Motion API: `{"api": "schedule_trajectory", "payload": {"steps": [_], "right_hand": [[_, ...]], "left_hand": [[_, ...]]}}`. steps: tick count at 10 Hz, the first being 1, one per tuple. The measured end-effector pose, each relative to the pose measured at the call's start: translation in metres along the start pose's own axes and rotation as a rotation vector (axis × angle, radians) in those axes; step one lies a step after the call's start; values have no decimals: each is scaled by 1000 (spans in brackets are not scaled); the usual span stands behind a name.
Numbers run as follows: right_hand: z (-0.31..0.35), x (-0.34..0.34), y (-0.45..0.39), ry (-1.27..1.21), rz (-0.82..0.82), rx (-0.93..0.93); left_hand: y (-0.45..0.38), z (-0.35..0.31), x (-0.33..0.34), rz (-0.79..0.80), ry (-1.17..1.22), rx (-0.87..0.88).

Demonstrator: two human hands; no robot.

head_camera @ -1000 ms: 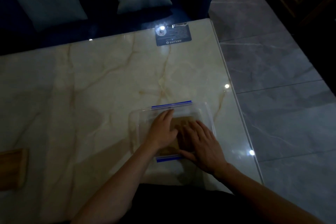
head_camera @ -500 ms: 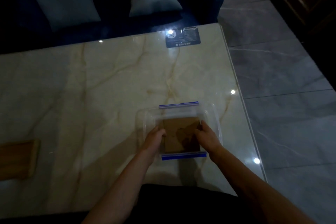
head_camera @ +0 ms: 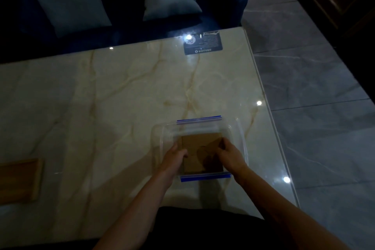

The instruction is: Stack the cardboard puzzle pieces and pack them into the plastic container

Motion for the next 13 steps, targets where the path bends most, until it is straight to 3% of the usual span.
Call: {"api": "schedule_trajectory", "payload": {"steps": [1, 2, 3, 5, 7, 11, 13], "right_hand": [[-1, -6, 6, 341, -103, -231], [-6, -17, 16, 678, -271, -391], [-26, -29, 22, 959, -250, -526], [-55, -34, 17, 1053, -146, -391], [-58, -32, 14, 999, -148, -399], [-48, -37, 14, 910, -120, -398], [-25, -63, 42, 637, -257, -448]], "left_hand": [[1, -4, -2, -102, -101, 101], [-1, -11, -7, -177, -380, 289], [-5, -20, -6, -110, -757, 508], [-26, -33, 8, 32, -1246, 603], [-35, -37, 12, 111, -1320, 532], [-30, -30, 8, 47, -1326, 571], [20, -34, -6, -121, -1041, 712]]}}
Point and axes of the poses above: each hand's wrist, its own y-axis away from the middle knuckle, its own x-axis out of the palm, z = x × y, the point moved 3 cm from there along -y, towards the middle knuckle, and after that the axes turned 1 degree about z, right-handed, at the moved point
